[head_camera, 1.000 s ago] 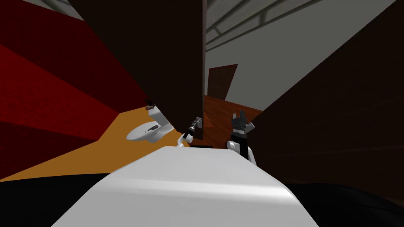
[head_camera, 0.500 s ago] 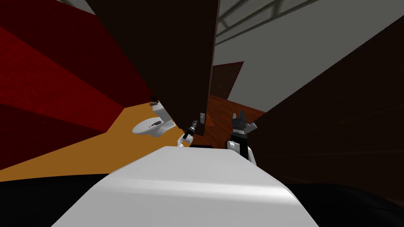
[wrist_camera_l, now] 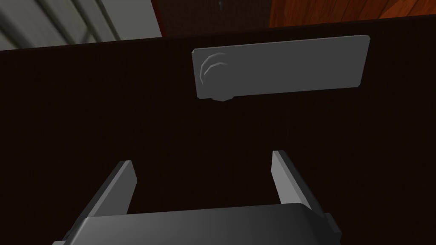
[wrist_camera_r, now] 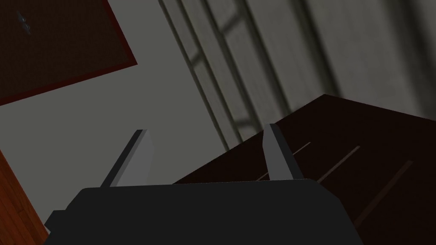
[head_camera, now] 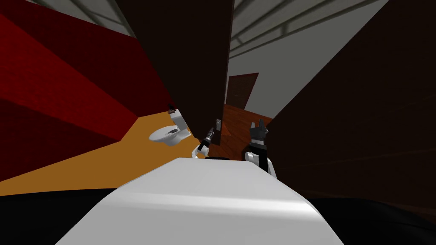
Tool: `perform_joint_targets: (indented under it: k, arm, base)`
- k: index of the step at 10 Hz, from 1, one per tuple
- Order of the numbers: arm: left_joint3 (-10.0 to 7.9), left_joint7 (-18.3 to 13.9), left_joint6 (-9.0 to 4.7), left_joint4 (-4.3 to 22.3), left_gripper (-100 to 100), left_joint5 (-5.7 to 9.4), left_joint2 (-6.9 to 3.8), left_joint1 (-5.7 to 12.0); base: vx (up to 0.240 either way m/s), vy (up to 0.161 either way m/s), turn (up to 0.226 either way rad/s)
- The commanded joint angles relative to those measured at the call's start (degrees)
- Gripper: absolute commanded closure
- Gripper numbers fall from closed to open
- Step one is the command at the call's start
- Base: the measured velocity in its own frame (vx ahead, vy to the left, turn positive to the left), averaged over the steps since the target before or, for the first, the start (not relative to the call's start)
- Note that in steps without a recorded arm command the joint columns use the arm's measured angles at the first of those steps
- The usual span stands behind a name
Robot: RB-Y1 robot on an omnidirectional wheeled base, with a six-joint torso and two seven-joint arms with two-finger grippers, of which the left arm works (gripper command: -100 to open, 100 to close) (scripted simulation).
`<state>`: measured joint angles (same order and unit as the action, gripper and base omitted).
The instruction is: Push the door open
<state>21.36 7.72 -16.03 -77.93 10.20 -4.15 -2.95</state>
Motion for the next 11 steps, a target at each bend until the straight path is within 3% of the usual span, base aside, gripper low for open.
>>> perform_joint_targets:
  k: [1, 8, 9, 11]
  arm:
    - [-0.24, 0.0, -0.27, 0.5, -100, -0.07, -0.02, 0.34]
    - [-1.4, 0.0, -1.25, 2.4, -100, -0.4, 0.73, 1.74]
    - [-1.4, 0.0, -1.25, 2.4, 100, -0.4, 0.73, 1.74]
    - [-1.4, 0.0, -1.25, 2.4, 100, -0.4, 0.73, 1.74]
  base:
    - [0.166, -0.076, -0.024]
    - [0.183, -0.067, -0.02]
    - [-0.013, 0.003, 0.003]
    - [-0.029, 0.011, -0.006]
